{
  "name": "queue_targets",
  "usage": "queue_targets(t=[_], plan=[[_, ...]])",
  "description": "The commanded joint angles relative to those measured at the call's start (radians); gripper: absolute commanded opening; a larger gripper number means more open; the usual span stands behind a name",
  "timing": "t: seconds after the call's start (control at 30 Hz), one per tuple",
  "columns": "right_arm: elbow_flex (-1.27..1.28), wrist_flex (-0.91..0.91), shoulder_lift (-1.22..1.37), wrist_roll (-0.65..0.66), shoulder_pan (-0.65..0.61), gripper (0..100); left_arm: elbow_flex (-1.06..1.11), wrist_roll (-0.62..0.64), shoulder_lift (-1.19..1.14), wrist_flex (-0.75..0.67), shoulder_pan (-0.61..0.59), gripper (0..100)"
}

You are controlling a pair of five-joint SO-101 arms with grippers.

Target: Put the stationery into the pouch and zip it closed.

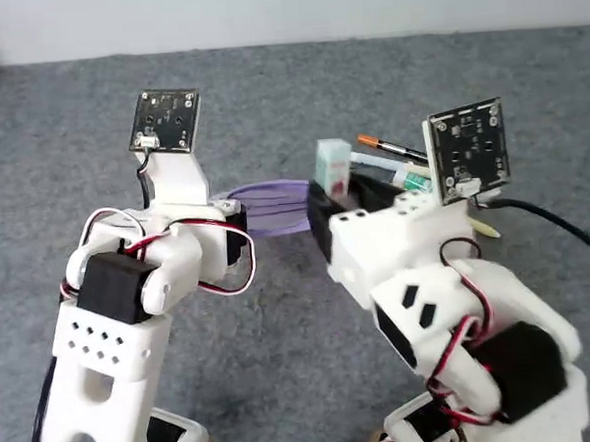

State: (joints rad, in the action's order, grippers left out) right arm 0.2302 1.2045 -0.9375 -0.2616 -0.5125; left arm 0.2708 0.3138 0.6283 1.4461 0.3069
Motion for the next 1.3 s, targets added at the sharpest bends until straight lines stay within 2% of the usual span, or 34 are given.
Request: queue_targets(t=[0.0,0.17,0.3,0.57,0.83,1.07,1.27], plan=[[0.094,-0.232,-0.024,0.014,-0.041,0.8,-0.050,0.011,-0.003,-0.028,0.000,3],[0.256,-0.453,-0.030,0.121,-0.125,0.8,-0.054,0.011,-0.058,-0.026,-0.002,3],[0.344,-0.556,-0.031,0.221,-0.136,0.8,-0.073,0.011,-0.075,-0.026,-0.002,3],[0.480,-0.567,-0.087,0.255,-0.130,0.8,-0.097,0.011,-0.072,-0.021,-0.002,3],[0.686,-0.602,-0.177,0.279,-0.036,1.3,-0.097,0.011,-0.072,-0.020,-0.003,3],[0.694,-0.595,-0.180,0.304,-0.031,21.0,-0.097,0.011,-0.075,-0.020,-0.003,3],[0.614,-0.588,-0.182,0.305,-0.033,16.9,-0.097,0.011,-0.072,-0.020,-0.003,3]])
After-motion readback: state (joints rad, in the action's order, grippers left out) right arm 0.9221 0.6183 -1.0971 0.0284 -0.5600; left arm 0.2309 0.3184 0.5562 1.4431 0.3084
